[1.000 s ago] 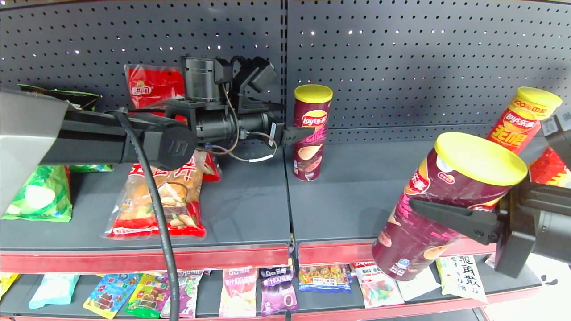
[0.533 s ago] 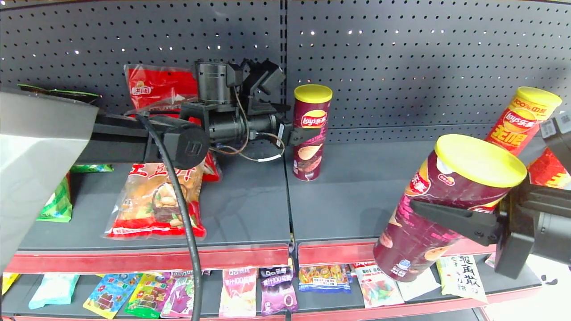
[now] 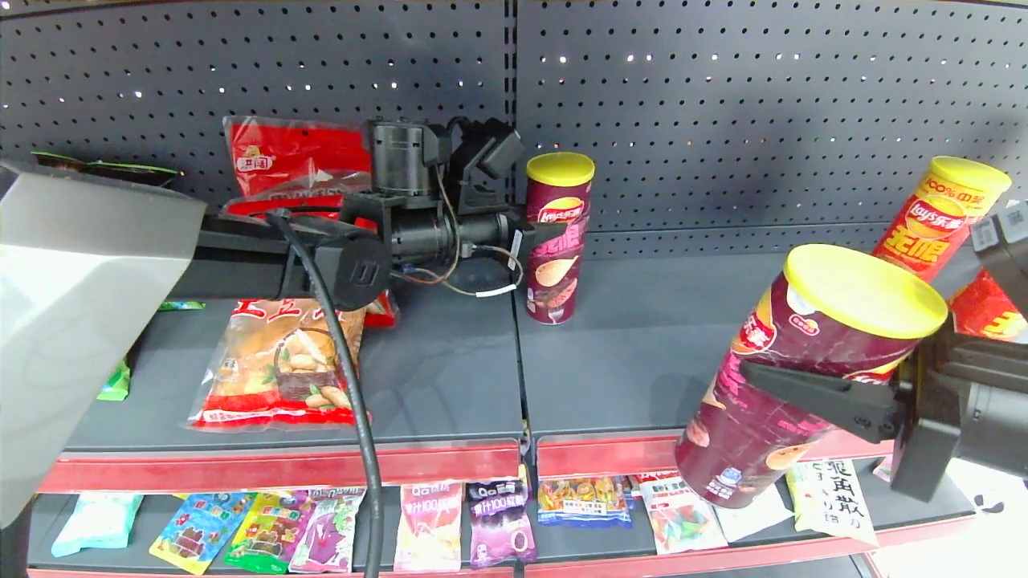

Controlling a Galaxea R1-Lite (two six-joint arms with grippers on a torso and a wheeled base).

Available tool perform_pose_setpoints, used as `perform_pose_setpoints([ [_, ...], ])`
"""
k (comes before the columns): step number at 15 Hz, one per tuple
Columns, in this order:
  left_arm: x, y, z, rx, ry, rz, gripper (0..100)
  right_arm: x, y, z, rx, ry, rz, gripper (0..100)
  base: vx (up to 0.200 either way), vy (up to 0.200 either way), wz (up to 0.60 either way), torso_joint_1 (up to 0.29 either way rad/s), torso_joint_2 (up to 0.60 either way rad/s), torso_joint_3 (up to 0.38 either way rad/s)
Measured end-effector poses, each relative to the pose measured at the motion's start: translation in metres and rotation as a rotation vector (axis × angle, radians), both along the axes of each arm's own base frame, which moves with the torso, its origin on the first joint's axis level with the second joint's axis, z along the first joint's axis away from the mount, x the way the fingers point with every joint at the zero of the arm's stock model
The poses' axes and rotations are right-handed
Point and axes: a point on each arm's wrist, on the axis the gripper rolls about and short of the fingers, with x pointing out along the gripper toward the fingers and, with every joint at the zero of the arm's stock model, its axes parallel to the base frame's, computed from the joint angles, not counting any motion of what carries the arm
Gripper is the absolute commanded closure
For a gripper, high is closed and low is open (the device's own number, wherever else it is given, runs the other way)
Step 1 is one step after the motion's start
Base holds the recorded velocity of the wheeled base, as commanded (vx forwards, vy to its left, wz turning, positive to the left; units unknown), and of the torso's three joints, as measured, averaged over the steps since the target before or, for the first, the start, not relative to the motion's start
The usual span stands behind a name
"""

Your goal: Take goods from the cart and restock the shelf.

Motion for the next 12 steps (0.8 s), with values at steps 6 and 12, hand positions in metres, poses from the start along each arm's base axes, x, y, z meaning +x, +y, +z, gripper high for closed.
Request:
perform_pose_setpoints([
  [6, -0.031, 0.004, 0.001, 0.014, 0.058, -0.033, 100, 0.000, 0.000, 0.000, 0.001, 0.001, -0.003, 100, 0.000, 0.000, 0.00, 0.000, 0.00, 0.000],
  [12, -0.087, 0.012, 0.005, 0.030, 0.128, -0.078, 100, 0.001, 0.000, 0.000, -0.001, 0.002, -0.001, 100, 0.000, 0.000, 0.00, 0.000, 0.00, 0.000],
])
